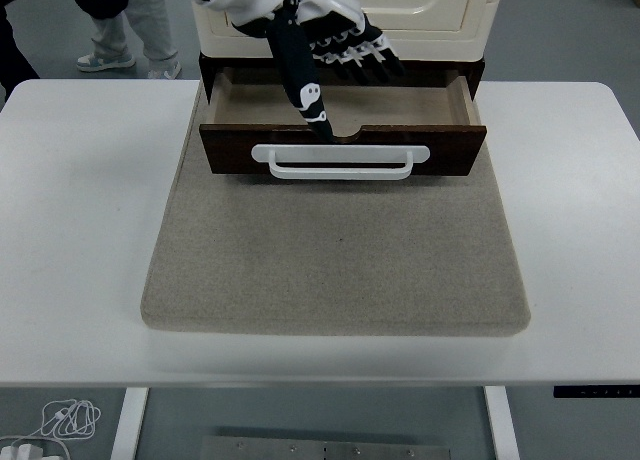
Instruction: Open the drawer under the combination cabinet
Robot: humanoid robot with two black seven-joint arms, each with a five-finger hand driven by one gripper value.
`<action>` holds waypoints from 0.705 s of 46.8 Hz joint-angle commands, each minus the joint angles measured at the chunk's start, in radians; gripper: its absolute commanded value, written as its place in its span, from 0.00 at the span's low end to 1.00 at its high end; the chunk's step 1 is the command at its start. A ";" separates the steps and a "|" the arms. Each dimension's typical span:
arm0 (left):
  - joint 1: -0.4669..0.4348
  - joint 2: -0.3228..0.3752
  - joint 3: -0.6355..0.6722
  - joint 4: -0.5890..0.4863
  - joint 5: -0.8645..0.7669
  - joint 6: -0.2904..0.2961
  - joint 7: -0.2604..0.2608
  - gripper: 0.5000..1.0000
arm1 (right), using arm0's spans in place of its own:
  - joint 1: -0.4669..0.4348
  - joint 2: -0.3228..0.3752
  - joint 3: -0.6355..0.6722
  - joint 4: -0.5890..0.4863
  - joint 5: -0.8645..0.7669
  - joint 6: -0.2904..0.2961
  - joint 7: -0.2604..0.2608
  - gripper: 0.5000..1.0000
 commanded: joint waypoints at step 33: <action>0.013 0.164 -0.539 0.674 -0.059 0.224 -0.458 1.00 | 0.000 0.000 0.000 0.000 0.000 0.000 0.000 0.85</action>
